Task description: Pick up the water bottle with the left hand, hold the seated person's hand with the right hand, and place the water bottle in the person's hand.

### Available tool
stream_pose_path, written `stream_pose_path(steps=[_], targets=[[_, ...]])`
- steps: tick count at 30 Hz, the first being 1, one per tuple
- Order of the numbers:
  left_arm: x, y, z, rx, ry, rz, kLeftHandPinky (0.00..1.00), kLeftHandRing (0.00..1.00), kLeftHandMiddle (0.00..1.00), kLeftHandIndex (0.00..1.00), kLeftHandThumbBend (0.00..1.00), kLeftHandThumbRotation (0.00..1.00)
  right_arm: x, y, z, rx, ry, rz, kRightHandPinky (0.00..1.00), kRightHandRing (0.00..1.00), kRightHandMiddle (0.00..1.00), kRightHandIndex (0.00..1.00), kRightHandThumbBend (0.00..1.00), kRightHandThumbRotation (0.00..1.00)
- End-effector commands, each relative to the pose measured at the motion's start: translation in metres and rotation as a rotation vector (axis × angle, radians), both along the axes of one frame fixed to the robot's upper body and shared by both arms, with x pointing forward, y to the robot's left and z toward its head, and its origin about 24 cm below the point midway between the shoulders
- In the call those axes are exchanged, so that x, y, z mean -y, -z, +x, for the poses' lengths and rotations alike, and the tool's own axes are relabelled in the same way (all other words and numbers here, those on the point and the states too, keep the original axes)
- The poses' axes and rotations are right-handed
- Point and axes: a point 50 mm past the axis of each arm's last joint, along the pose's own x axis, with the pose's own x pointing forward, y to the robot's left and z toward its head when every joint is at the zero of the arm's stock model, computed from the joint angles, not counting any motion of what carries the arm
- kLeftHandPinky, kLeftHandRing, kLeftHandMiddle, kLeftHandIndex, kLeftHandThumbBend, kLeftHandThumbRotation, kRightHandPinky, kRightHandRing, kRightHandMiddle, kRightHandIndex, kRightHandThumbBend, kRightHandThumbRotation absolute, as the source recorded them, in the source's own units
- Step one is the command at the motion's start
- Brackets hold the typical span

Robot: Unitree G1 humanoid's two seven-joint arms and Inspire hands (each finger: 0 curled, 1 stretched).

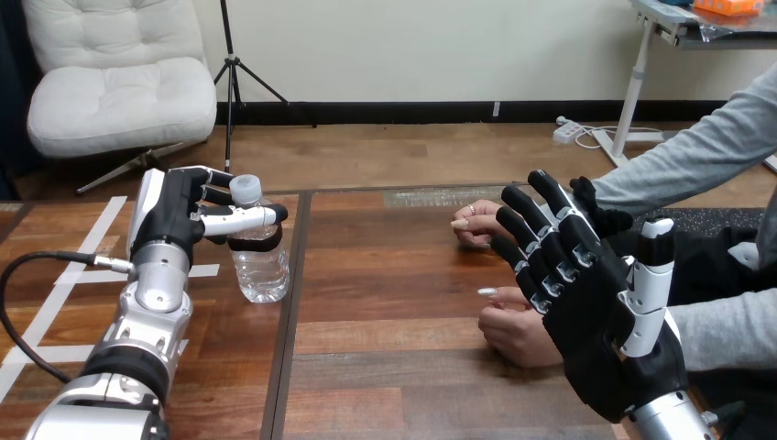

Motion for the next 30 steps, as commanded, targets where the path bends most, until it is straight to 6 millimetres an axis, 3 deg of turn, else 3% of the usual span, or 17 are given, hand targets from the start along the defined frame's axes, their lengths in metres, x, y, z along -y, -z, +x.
stream_pose_path(steps=[1,14,22,30], targets=[[-0.004,-0.045,0.017,0.167,0.038,0.043,0.41,0.46,0.50,0.50,0.71,0.00,0.000,-0.013,0.011,0.072,-0.003,-0.006,1.00,0.99,0.96,1.00,0.90,1.00],[-0.004,-0.048,0.017,0.180,0.060,0.052,0.40,0.44,0.48,0.50,0.71,0.00,0.002,-0.012,0.016,0.083,-0.002,-0.041,1.00,0.99,0.96,1.00,0.89,1.00],[-0.005,-0.048,0.017,0.178,0.068,0.059,0.38,0.43,0.48,0.49,0.72,0.00,0.007,-0.017,0.023,0.130,0.041,-0.195,1.00,0.98,0.92,0.97,0.91,1.00],[-0.004,-0.049,0.018,0.176,0.068,0.050,0.40,0.45,0.49,0.50,0.72,0.00,0.012,-0.022,0.034,0.215,0.090,-0.329,0.96,0.90,0.84,0.86,0.94,1.00]])
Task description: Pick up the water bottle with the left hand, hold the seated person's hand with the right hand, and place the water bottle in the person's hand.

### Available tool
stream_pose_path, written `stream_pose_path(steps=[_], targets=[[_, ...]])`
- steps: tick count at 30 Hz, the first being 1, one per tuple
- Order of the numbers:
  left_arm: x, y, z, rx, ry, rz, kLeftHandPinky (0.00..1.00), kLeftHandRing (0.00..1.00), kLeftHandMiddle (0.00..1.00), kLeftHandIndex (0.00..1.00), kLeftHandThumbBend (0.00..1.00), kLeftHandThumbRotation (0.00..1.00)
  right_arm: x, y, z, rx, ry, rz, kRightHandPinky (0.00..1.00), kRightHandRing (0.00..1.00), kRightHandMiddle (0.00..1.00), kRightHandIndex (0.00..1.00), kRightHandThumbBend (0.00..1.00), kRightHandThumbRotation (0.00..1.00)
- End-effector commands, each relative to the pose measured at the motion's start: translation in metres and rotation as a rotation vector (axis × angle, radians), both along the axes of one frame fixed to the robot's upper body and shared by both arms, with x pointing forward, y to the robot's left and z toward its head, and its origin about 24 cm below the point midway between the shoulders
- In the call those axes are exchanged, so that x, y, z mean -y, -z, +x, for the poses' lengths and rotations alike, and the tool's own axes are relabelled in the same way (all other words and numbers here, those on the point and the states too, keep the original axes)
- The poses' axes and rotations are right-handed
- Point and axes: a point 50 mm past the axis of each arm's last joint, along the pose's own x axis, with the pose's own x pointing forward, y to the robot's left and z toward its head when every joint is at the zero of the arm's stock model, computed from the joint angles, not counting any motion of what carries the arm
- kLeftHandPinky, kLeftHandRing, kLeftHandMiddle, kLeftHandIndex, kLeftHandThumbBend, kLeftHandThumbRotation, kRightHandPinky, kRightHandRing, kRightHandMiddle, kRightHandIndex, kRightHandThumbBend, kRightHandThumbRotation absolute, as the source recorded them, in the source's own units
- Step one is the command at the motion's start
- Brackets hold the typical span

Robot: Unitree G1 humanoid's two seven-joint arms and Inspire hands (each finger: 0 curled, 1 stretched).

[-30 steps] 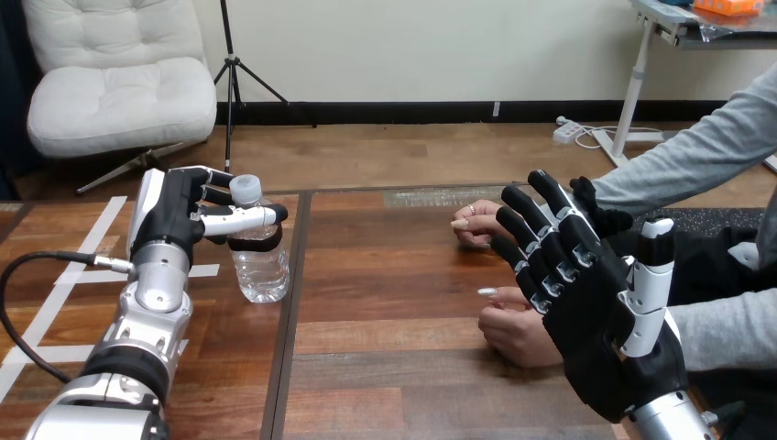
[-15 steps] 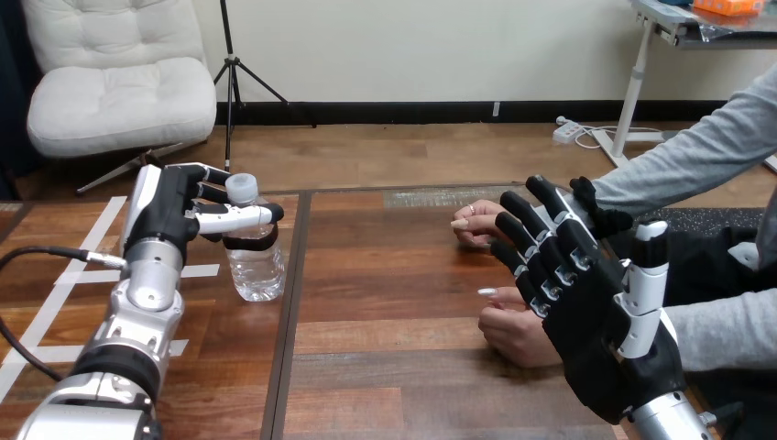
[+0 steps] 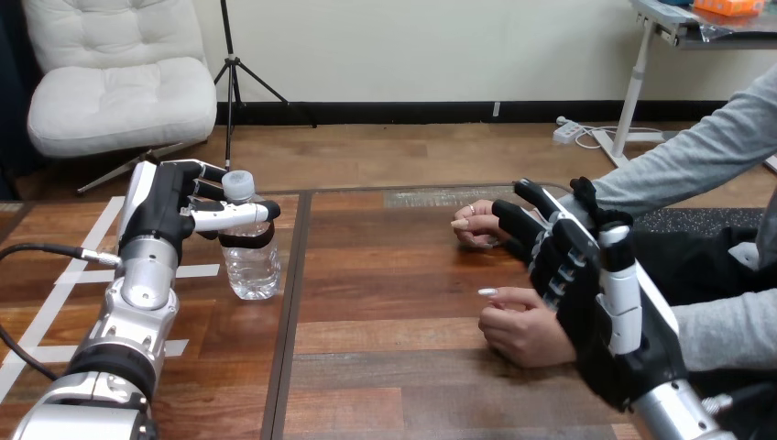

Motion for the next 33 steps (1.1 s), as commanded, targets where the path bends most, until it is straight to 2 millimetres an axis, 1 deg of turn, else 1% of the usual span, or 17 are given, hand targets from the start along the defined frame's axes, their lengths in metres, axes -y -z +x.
stream_pose_path(steps=[1,6,7,8,12,14,18,21,27,33], targets=[[0.004,-0.042,0.017,0.162,0.046,0.023,0.40,0.45,0.49,0.50,0.71,0.00,0.004,-0.027,0.023,0.170,0.019,-0.094,0.94,0.89,0.83,0.86,0.95,1.00],[0.005,-0.043,0.018,0.161,0.044,0.022,0.39,0.44,0.49,0.50,0.71,0.00,0.007,-0.031,0.028,0.217,0.043,-0.193,0.85,0.85,0.81,0.83,0.98,1.00],[0.005,-0.043,0.018,0.161,0.043,0.021,0.40,0.45,0.49,0.50,0.71,0.00,0.008,-0.031,0.029,0.232,0.048,-0.217,0.83,0.84,0.81,0.83,0.99,1.00],[0.005,-0.043,0.018,0.161,0.042,0.020,0.40,0.45,0.49,0.50,0.71,0.00,0.008,-0.032,0.030,0.242,0.052,-0.233,0.78,0.82,0.80,0.82,0.99,1.00],[0.005,-0.044,0.018,0.163,0.043,0.026,0.41,0.46,0.50,0.50,0.71,0.00,0.012,-0.034,0.036,0.268,0.059,-0.291,0.74,0.79,0.79,0.80,1.00,1.00],[0.005,-0.044,0.018,0.166,0.044,0.023,0.42,0.47,0.50,0.50,0.71,0.00,0.013,-0.034,0.038,0.277,0.056,-0.312,0.73,0.79,0.79,0.80,1.00,1.00],[0.005,-0.044,0.018,0.168,0.044,0.017,0.44,0.48,0.51,0.50,0.71,0.00,0.018,-0.036,0.042,0.302,0.063,-0.424,0.72,0.80,0.80,0.80,1.00,1.00],[0.005,-0.044,0.018,0.170,0.044,0.016,0.44,0.49,0.51,0.50,0.72,0.00,0.021,-0.037,0.045,0.312,0.065,-0.476,0.73,0.80,0.80,0.80,1.00,1.00],[0.006,-0.044,0.018,0.175,0.044,0.007,0.46,0.51,0.52,0.49,0.72,0.00,0.024,-0.039,0.050,0.329,0.060,-0.553,0.74,0.82,0.81,0.80,1.00,0.95],[0.006,-0.045,0.017,0.181,0.051,0.018,0.45,0.49,0.50,0.49,0.72,0.00,0.027,-0.040,0.056,0.335,0.054,-0.599,0.75,0.83,0.83,0.81,1.00,0.88]])
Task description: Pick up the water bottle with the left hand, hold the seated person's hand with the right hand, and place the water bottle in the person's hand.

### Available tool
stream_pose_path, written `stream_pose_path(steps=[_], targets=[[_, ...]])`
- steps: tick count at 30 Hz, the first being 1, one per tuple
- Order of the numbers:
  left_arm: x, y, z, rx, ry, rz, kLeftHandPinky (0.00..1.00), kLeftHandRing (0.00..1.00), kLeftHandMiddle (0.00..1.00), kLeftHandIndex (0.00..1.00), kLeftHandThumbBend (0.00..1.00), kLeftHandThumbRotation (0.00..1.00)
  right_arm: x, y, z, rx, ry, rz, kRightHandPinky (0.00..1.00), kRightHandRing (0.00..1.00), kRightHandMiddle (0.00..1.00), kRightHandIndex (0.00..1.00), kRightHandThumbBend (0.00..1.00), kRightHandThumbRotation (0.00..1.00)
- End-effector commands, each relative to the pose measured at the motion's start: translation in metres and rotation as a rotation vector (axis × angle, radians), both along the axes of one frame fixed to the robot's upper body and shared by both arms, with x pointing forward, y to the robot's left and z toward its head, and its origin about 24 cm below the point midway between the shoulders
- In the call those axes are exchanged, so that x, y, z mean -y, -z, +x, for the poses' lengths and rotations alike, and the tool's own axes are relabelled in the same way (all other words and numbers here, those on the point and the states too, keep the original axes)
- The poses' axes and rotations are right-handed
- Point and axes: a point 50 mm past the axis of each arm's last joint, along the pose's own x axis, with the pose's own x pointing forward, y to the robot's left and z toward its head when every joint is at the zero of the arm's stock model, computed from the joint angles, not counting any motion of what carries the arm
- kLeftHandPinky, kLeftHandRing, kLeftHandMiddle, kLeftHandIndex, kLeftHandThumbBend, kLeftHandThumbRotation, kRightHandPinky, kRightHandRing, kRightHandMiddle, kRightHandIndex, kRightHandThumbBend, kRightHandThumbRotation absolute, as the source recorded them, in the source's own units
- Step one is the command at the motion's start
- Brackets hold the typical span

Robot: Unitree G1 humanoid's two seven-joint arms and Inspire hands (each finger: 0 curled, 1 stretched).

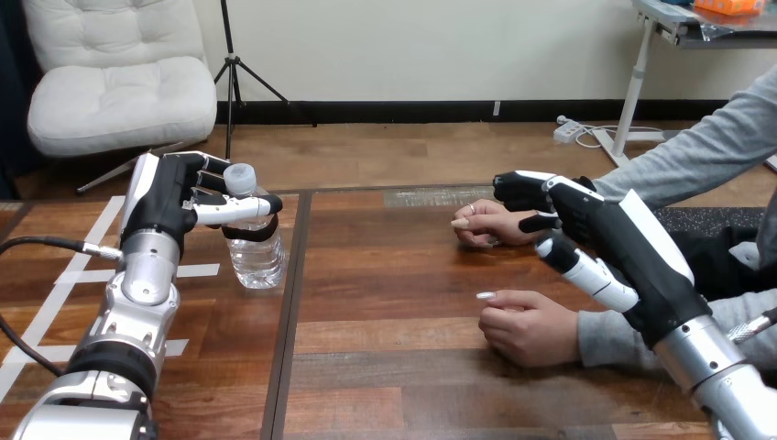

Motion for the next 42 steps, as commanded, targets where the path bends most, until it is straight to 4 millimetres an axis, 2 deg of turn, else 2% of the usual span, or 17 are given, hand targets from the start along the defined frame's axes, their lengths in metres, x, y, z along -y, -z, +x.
stream_pose_path(steps=[1,15,27,42], targets=[[0.004,-0.040,0.015,0.159,0.036,0.020,0.44,0.48,0.50,0.49,0.72,0.00,0.000,-0.020,0.016,0.090,-0.008,-0.054,0.75,0.82,0.82,0.81,1.00,0.87],[0.003,-0.041,0.015,0.161,0.037,0.026,0.43,0.47,0.50,0.49,0.72,0.00,0.006,-0.023,0.026,0.107,0.006,-0.187,0.71,0.79,0.82,0.82,1.00,0.78],[0.004,-0.041,0.014,0.170,0.042,0.009,0.42,0.47,0.50,0.50,0.71,0.00,0.014,-0.026,0.035,0.104,0.020,-0.338,0.70,0.79,0.83,0.83,1.00,0.77],[0.004,-0.041,0.014,0.176,0.044,0.001,0.46,0.49,0.50,0.49,0.72,0.00,0.025,-0.021,0.041,0.085,0.053,-0.419,0.69,0.81,0.84,0.84,1.00,0.73]])
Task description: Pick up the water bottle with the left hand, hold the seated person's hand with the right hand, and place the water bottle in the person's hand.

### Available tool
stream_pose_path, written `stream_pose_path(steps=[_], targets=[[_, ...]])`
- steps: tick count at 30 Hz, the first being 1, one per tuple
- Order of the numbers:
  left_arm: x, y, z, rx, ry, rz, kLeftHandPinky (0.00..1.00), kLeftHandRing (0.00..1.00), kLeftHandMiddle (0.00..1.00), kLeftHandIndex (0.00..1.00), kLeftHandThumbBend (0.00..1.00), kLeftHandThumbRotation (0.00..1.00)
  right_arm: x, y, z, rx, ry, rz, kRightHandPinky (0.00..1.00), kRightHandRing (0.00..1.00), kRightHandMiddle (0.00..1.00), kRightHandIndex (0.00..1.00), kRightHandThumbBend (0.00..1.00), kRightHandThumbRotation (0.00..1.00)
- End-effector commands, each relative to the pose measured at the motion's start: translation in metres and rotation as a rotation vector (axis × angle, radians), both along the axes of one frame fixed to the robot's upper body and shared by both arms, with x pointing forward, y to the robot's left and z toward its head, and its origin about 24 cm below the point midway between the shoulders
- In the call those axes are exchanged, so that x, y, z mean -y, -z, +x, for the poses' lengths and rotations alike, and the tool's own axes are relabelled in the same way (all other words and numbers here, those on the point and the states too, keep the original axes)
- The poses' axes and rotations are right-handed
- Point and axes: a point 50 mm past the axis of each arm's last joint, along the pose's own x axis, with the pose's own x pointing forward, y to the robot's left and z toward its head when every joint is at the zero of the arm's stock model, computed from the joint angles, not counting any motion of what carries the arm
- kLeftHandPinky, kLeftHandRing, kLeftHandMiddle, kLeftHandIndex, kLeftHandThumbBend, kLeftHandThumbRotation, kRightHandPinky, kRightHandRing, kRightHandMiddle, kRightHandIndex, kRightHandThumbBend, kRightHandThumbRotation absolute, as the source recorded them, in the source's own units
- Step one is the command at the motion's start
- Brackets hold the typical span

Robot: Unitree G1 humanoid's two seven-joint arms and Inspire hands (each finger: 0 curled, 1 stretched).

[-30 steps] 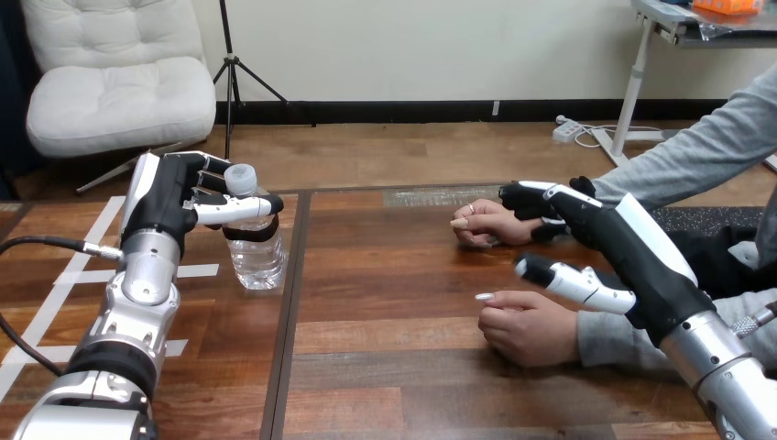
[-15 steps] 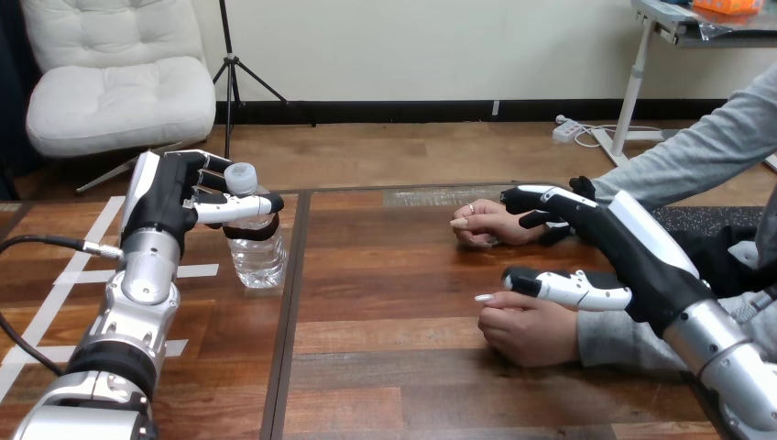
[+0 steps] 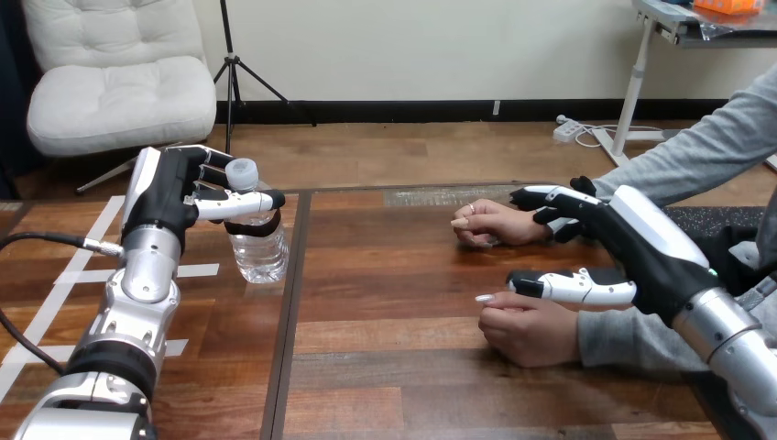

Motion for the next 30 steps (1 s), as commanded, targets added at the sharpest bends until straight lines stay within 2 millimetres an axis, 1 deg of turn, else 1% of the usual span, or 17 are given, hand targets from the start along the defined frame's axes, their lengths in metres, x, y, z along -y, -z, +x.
stream_pose_path(steps=[1,17,30], targets=[[0.003,-0.037,0.013,0.153,0.029,0.001,0.46,0.49,0.51,0.49,0.72,0.00,0.002,-0.021,0.014,0.089,-0.004,-0.029,0.69,0.81,0.84,0.84,1.00,0.73],[0.002,-0.038,0.013,0.154,0.030,0.007,0.46,0.50,0.51,0.49,0.72,0.00,0.008,-0.016,0.014,0.065,0.014,-0.053,0.67,0.80,0.84,0.83,1.00,0.67],[0.002,-0.039,0.013,0.154,0.025,-0.009,0.47,0.50,0.51,0.49,0.73,0.00,0.014,-0.011,0.013,0.016,0.034,-0.065,0.67,0.81,0.84,0.83,1.00,0.64]])
